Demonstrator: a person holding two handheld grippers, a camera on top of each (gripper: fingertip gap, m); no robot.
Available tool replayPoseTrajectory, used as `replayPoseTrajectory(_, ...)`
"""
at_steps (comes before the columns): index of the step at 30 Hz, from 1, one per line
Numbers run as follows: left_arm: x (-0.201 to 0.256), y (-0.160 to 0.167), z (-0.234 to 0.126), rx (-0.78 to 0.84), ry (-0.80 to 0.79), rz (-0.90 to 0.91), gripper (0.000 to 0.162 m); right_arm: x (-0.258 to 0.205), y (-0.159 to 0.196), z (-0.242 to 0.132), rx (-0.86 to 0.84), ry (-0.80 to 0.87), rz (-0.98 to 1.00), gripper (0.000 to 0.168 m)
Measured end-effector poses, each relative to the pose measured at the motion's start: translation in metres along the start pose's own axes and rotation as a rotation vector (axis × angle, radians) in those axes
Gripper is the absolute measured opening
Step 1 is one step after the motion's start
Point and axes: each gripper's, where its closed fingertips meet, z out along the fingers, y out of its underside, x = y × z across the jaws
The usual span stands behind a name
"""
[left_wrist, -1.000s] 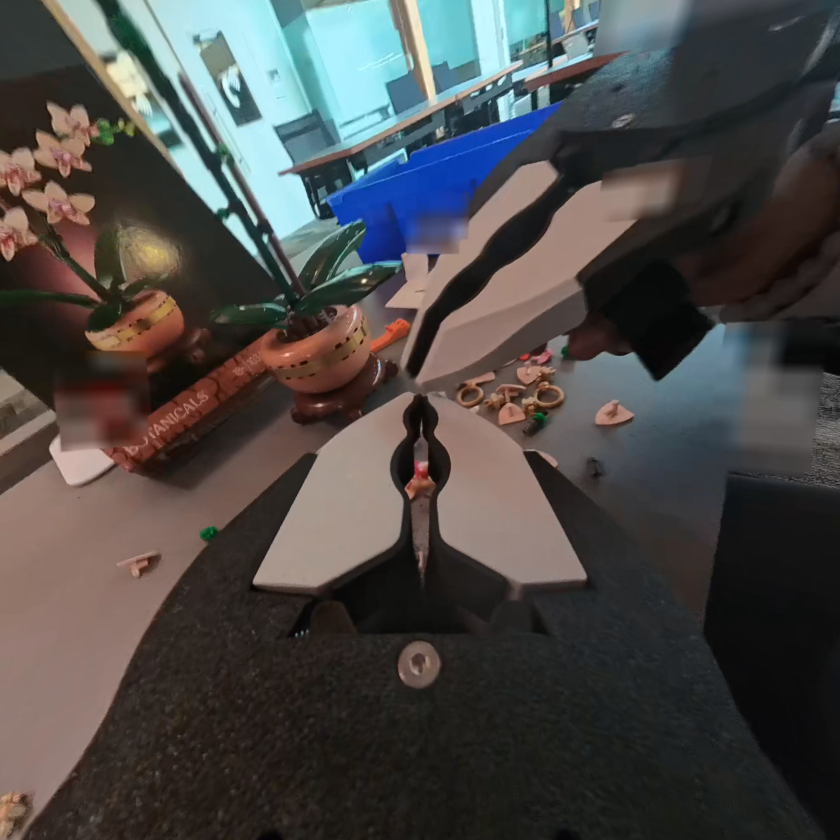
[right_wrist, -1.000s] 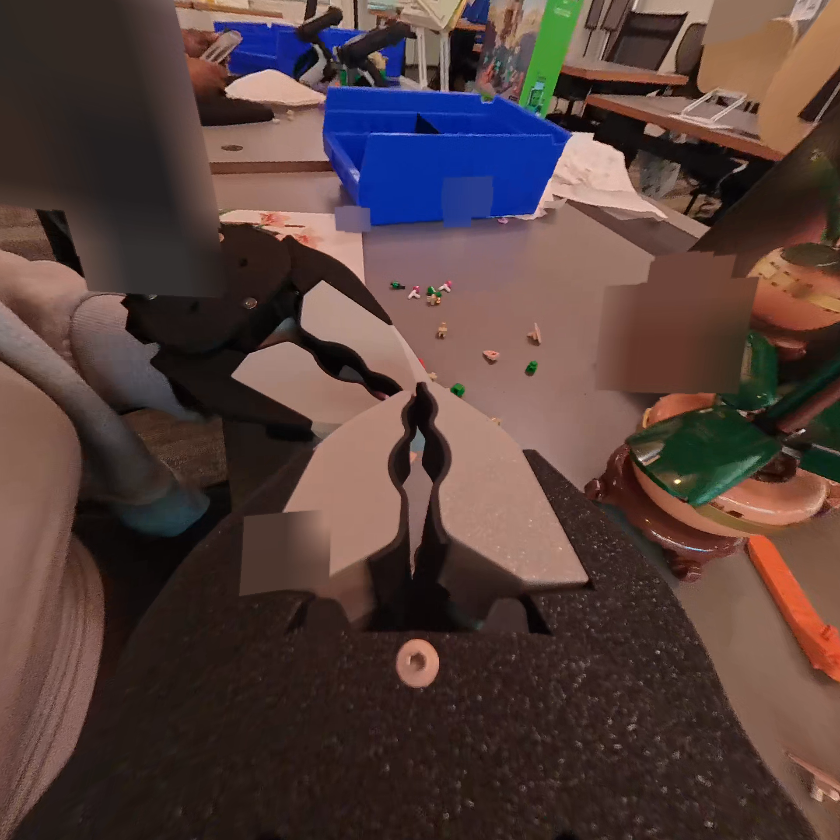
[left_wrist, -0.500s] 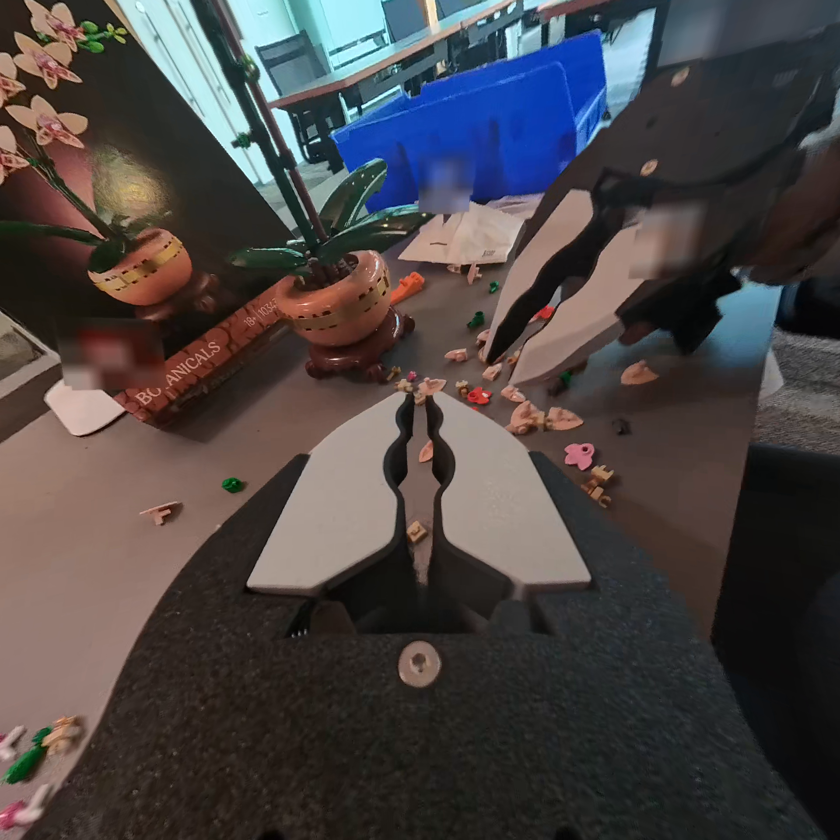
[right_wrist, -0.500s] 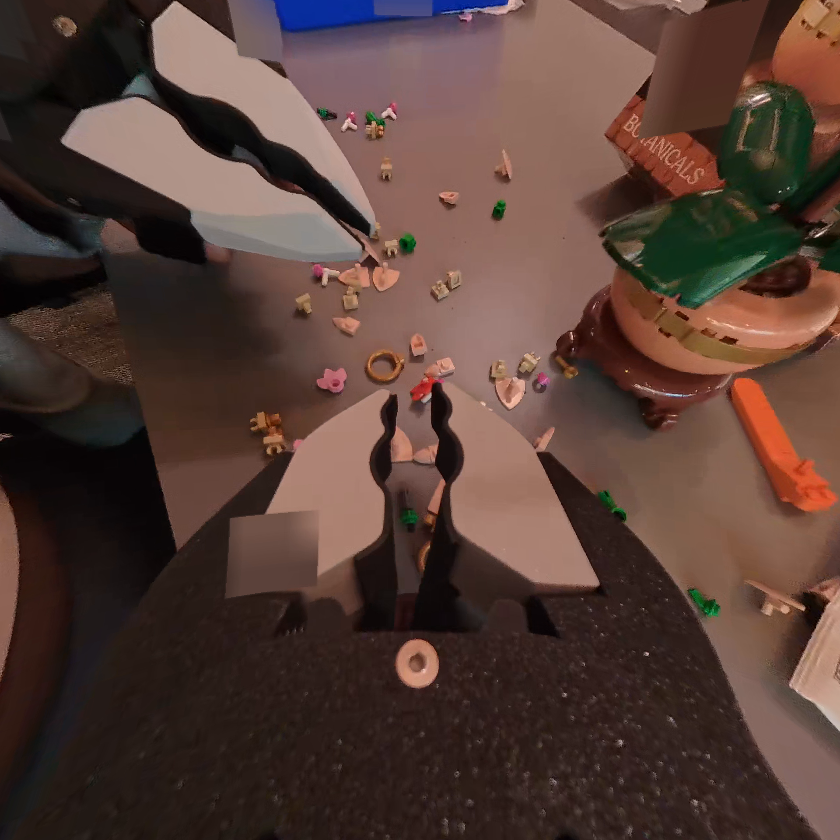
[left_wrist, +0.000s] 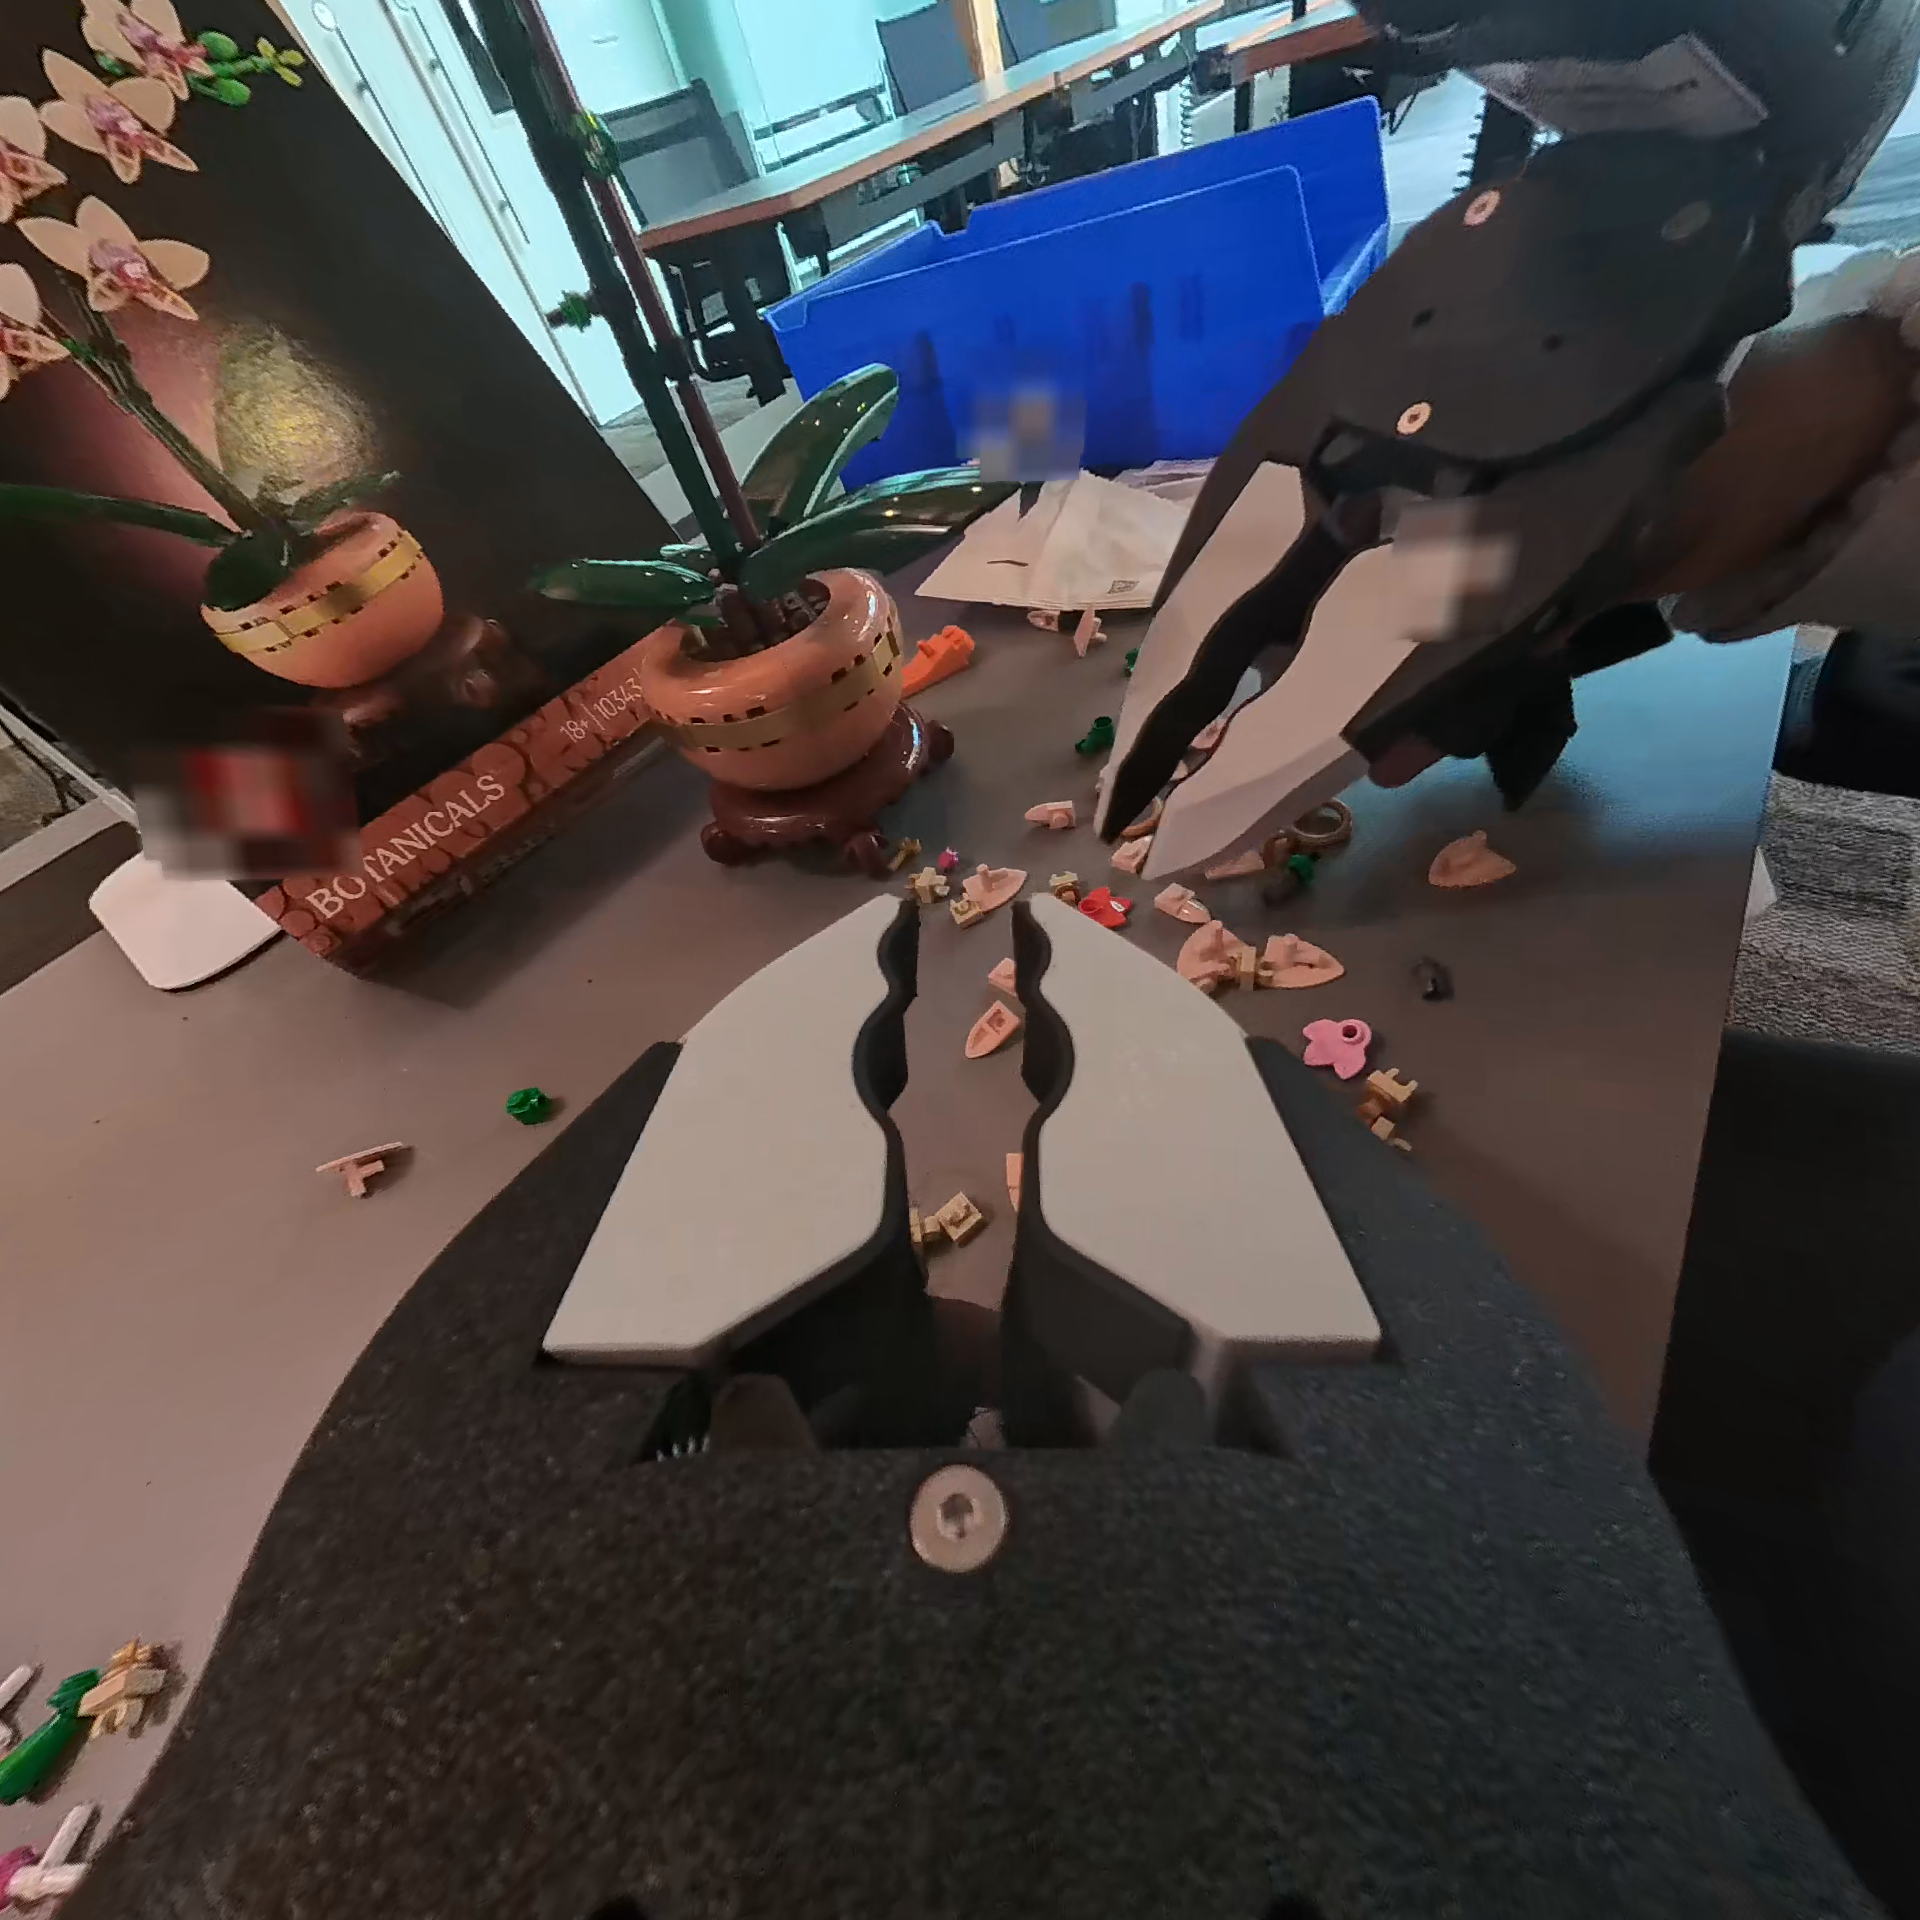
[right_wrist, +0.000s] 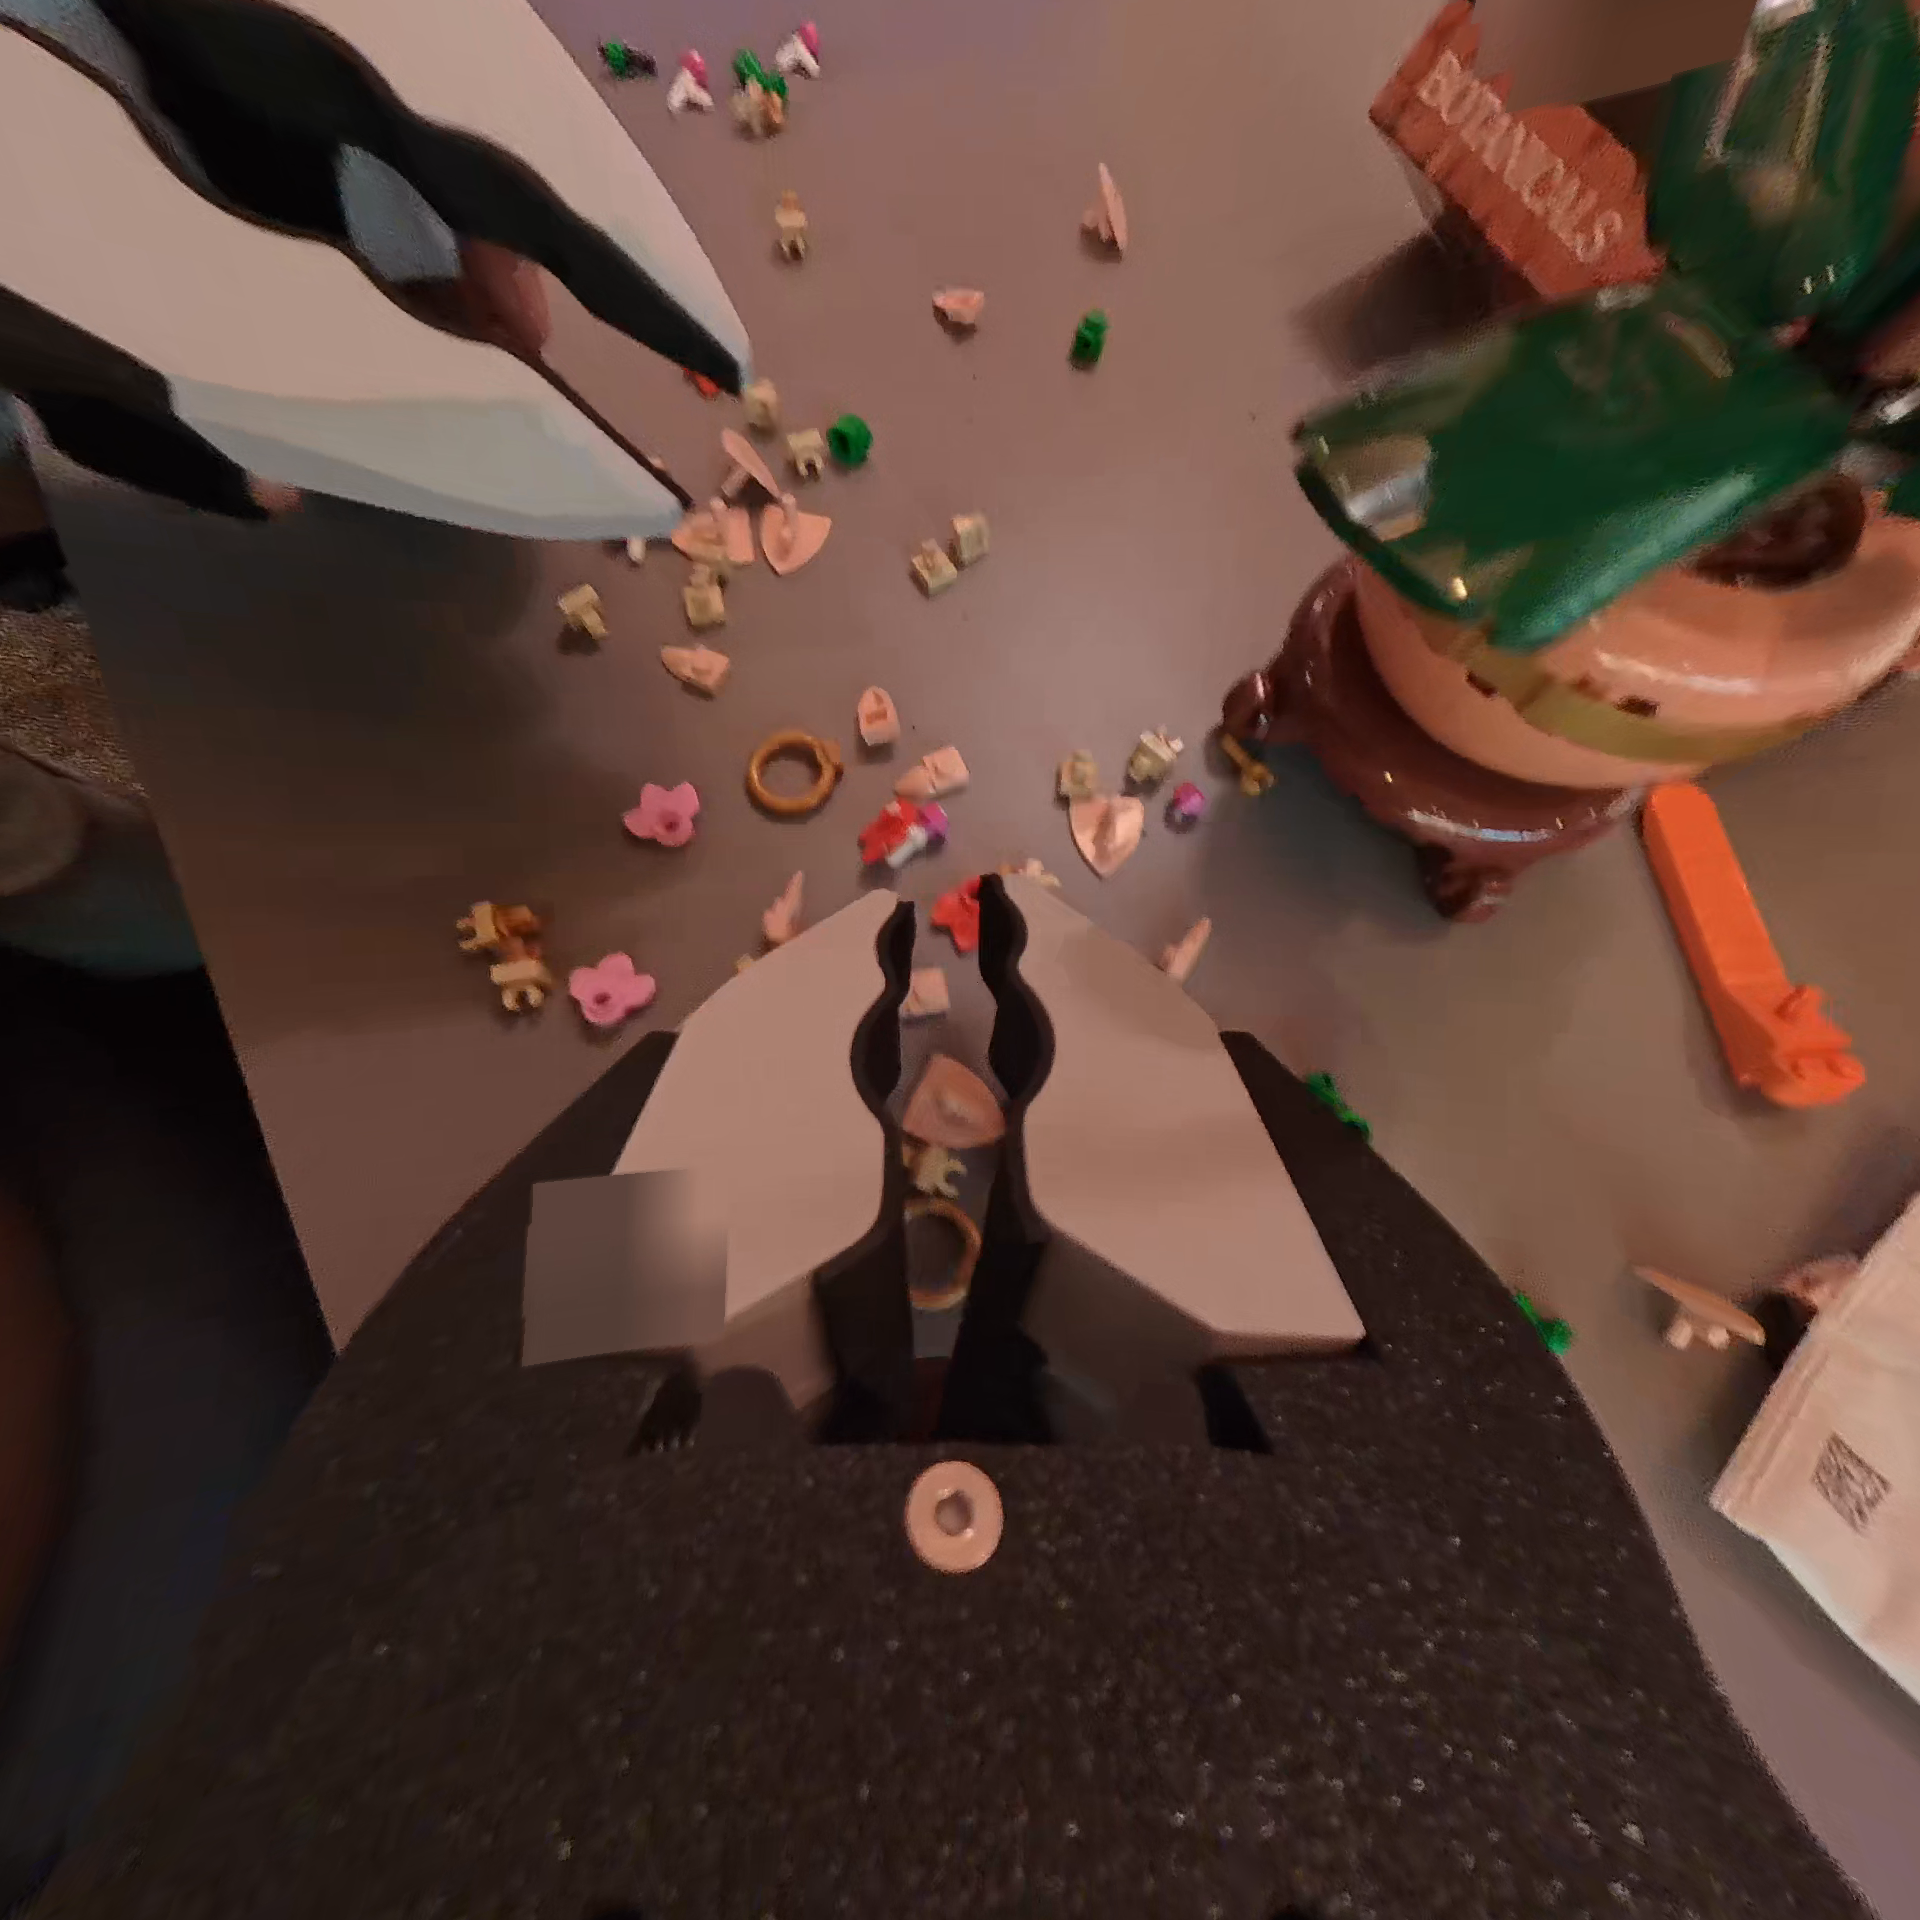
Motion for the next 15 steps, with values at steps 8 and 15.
replayPoseTrajectory(8, -0.005, -0.004, -0.004, 0.041, -0.023, -0.022, 0.013, -0.009, -0.001, 0.027, -0.078, -0.002, 0.052, 0.014)
replayPoseTrajectory(15, -0.004, -0.003, -0.005, 0.037, -0.017, 0.018, 0.013, -0.013, -0.007, 0.028, -0.027, 0.006, -0.047, 0.0)
